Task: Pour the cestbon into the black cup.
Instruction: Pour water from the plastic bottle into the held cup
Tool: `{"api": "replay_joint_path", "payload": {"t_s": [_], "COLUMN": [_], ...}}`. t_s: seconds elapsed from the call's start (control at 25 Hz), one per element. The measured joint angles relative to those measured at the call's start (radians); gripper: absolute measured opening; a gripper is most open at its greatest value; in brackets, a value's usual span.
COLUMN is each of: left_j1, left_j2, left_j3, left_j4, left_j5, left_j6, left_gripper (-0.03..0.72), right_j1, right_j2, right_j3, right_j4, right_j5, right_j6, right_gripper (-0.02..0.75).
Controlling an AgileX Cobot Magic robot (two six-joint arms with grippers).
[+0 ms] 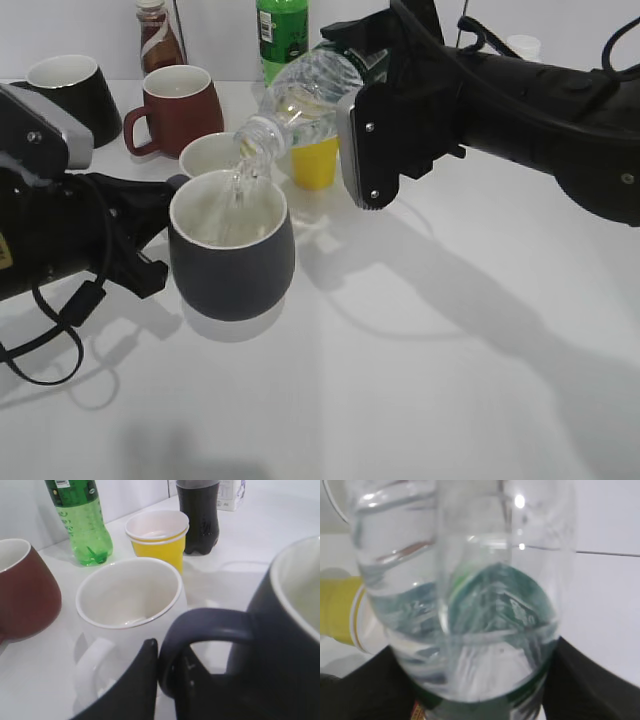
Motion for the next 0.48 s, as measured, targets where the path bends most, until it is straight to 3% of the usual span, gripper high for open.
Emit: {"api": "replay_joint_path", "payload": {"t_s": [0.24, 0.48], "left_j1": [0.000, 0.000], "left_j2": [0.000, 0.000], "left_j3": [0.000, 0.000], "left_j4": [0.000, -0.003], "left_j5": [0.000, -0.010], "left_j6": [0.000, 0.000], "left_gripper": [0.052, 0.052], "right_j1": [0.000, 0.000], "right_j2": [0.000, 0.000], "right_j3": [0.000, -0.002], "right_j4": [0.053, 0.042], "right_j5": [0.000, 0.053], "right_j6": [0.026, 0.366], "right_gripper": [0.477, 0.477]}}
